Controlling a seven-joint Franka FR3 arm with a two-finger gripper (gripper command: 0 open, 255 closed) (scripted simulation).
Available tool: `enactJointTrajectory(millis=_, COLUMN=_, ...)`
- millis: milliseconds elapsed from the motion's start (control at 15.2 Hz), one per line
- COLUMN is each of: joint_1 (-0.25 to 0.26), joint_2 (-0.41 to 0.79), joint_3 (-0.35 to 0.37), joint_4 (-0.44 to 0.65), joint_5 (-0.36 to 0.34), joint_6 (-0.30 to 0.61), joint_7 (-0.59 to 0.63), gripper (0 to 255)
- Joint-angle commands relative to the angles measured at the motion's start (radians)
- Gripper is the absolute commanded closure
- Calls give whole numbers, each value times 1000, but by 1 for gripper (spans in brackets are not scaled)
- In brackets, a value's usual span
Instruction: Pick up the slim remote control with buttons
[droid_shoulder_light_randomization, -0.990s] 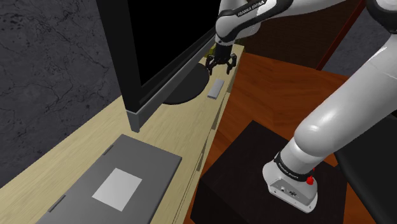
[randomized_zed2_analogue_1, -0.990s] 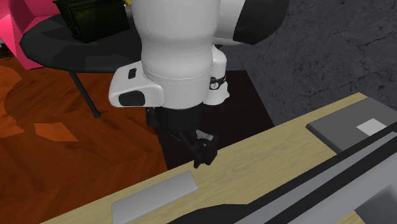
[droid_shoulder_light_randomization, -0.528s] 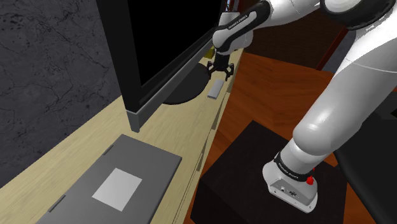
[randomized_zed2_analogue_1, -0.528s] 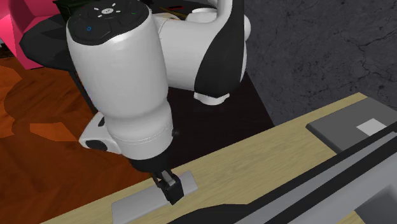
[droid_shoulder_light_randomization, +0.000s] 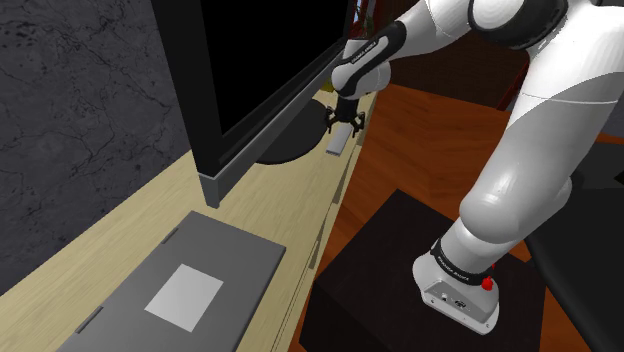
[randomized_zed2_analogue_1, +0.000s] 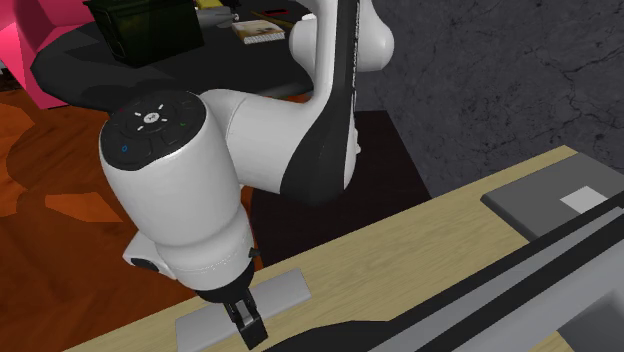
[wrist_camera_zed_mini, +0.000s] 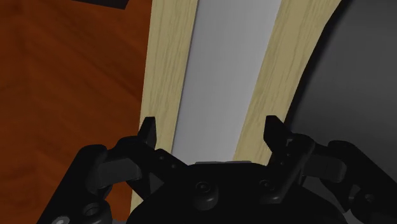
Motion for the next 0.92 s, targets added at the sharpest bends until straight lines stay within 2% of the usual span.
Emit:
enactJointTrajectory(millis=0, joint_1=0, joint_2=18, joint_3=1, joint_4=-4, joint_5=1, joint_6=22, joint_7=1, gripper=0)
enactJointTrajectory(millis=132, joint_1=0, joint_2=23, joint_3=1, joint_4=-5, joint_5=2, joint_6=29, joint_7=1, gripper=0)
enactJointTrajectory(millis=198, joint_1=1, joint_2=22, joint_3=1, joint_4=-6, joint_5=2, joint_6=29, joint_7=2, gripper=255)
enactJointTrajectory(millis=858, joint_1=1, joint_2=13, joint_3=1, joint_4=-4, joint_5=1, joint_6=17, joint_7=1, gripper=255)
